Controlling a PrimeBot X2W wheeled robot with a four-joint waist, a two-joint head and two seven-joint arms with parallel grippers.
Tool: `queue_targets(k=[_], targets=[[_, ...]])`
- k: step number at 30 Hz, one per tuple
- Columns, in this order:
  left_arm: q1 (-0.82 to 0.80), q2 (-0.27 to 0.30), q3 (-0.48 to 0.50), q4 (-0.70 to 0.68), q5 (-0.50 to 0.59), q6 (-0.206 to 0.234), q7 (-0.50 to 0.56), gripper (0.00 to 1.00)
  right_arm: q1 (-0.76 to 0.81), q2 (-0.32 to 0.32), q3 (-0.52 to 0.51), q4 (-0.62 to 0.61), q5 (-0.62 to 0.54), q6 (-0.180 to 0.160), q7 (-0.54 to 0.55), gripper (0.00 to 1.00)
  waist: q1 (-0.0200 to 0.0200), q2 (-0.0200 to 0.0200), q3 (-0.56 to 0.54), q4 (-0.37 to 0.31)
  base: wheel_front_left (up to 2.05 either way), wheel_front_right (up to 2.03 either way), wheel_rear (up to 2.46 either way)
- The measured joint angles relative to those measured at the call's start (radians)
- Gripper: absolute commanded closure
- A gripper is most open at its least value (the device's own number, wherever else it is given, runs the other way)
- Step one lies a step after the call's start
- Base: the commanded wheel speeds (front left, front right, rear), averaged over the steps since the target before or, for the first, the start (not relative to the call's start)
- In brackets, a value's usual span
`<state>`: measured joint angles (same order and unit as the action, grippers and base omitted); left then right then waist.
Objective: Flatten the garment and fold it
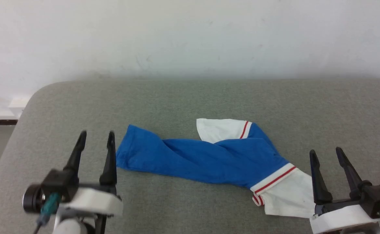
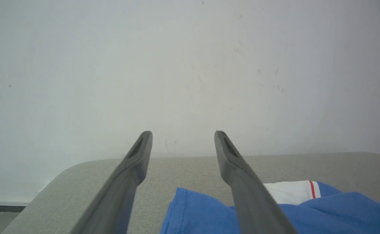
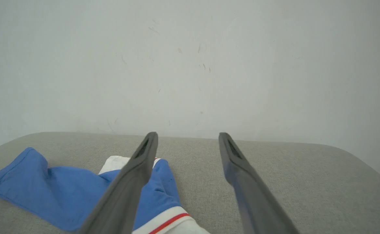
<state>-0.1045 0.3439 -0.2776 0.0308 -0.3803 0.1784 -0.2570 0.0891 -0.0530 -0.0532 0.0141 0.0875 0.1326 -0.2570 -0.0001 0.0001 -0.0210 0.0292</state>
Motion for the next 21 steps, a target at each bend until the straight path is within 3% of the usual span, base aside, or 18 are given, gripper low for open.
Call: queue_targets(k=[4,6,10,16,21], targets=[[0.123,-0.05,0.053,-0.085,0.043,0.016,0.0,0.0,0.004,0.001,-0.013,0.027,-0.019,0.0,0.002,0.0,0.0,0.0,0.001,0.024,0.0,0.0,0.0],[0.151,-0.071,0.06,-0.098,0.057,0.012,0.0,0.0,0.004,0.0,-0.024,0.04,-0.045,0.0,0.053,0.0,0.0,0.0001,0.009,0.031,0.0,0.0,0.0],[0.155,-0.095,0.059,-0.099,0.089,-0.033,0.0,0.0,0.0,-0.023,0.043,0.041,-0.045,-0.001,0.311,0.0,0.0002,0.0001,0.029,0.045,0.0,0.0,0.0],[0.143,-0.139,0.074,-0.086,0.107,-0.07,0.0,0.0,-0.004,-0.181,0.203,-0.002,0.081,-0.001,0.736,0.0,0.0002,0.0,0.058,0.07,0.0,0.0,0.0],[0.126,-0.177,0.076,-0.062,0.128,-0.105,0.0,0.0,-0.035,-0.269,0.267,0.006,0.136,-0.001,0.889,0.0,0.0003,0.0,0.081,0.108,0.0,0.0,0.0]])
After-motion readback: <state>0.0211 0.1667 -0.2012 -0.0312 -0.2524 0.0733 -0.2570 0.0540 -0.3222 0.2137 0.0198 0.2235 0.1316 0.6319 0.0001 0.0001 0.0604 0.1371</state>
